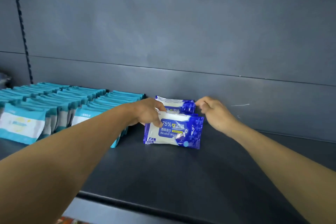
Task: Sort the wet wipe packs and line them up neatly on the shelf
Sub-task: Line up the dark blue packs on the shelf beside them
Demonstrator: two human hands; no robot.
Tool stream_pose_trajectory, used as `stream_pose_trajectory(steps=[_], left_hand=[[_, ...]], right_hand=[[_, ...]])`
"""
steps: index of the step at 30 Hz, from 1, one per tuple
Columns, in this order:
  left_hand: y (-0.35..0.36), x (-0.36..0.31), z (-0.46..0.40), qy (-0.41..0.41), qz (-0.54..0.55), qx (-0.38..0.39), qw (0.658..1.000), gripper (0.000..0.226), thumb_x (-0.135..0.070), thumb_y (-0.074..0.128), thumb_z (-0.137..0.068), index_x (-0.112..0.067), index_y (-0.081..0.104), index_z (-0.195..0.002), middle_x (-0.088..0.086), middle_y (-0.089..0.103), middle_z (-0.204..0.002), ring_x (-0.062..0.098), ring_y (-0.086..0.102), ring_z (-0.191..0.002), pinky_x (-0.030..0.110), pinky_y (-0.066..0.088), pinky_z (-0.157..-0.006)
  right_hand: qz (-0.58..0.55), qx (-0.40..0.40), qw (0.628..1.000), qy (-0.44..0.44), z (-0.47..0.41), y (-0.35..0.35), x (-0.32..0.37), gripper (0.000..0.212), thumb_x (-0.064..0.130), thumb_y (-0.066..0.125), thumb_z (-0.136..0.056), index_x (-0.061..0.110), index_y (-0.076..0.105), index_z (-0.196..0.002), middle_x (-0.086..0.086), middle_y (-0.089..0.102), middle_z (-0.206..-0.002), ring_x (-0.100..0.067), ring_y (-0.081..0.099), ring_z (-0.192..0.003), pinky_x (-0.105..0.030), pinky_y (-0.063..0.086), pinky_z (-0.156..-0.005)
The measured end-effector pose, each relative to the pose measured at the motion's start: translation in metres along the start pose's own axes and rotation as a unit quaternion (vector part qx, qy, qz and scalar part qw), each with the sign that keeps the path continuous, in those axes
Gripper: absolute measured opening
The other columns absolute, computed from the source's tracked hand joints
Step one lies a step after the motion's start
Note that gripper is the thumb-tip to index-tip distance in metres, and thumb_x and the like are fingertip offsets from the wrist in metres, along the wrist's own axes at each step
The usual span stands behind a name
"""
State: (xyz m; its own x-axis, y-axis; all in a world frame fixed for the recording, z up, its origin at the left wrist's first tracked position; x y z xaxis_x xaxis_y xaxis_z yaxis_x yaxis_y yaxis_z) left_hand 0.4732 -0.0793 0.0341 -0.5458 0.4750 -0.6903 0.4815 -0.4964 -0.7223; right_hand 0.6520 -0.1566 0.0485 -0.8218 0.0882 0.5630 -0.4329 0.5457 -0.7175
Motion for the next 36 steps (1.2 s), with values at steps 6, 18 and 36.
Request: stream_pose_trajectory(steps=[6,18,36], left_hand=[[0.000,0.012,-0.016,-0.031,0.006,-0.023,0.999,0.039,-0.003,0.070,-0.081,-0.018,0.059,-0.115,0.004,0.065,-0.106,0.020,0.061,-0.092,0.031,0.051,-0.081],[0.013,0.028,0.011,0.015,-0.066,-0.098,0.993,0.095,-0.017,0.082,-0.069,-0.024,0.021,-0.141,0.000,0.058,-0.123,0.019,0.056,-0.103,0.028,0.045,-0.090],[0.012,0.035,0.003,0.022,-0.090,-0.123,0.988,0.077,-0.021,0.085,-0.065,-0.028,0.030,-0.117,-0.004,0.058,-0.106,0.014,0.059,-0.091,0.027,0.052,-0.079]], right_hand=[[-0.020,0.167,0.986,0.009,0.032,0.032,0.003,0.072,0.032,0.077,-0.077,0.026,0.037,-0.137,0.010,0.043,-0.123,-0.010,0.048,-0.117,-0.026,0.043,-0.095],[0.036,0.127,0.991,0.019,0.020,0.044,0.006,0.069,0.030,0.085,-0.066,0.020,0.052,-0.125,0.003,0.056,-0.121,-0.014,0.058,-0.103,-0.030,0.050,-0.087],[-0.100,0.093,0.975,0.177,-0.028,0.054,-0.006,0.008,0.006,0.057,-0.091,0.001,0.061,-0.096,-0.015,0.067,-0.095,-0.024,0.067,-0.085,-0.029,0.051,-0.062]])
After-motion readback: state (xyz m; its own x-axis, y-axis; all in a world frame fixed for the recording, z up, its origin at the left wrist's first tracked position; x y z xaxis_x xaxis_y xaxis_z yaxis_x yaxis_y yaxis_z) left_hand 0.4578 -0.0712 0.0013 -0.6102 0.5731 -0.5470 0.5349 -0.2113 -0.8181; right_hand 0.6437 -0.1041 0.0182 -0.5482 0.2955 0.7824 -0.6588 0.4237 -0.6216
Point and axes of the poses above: each hand's wrist, its own z-axis away from the middle knuckle, its own y-axis out of the palm, x = y × z, the point moved 8 cm from there along -z, towards the middle knuckle
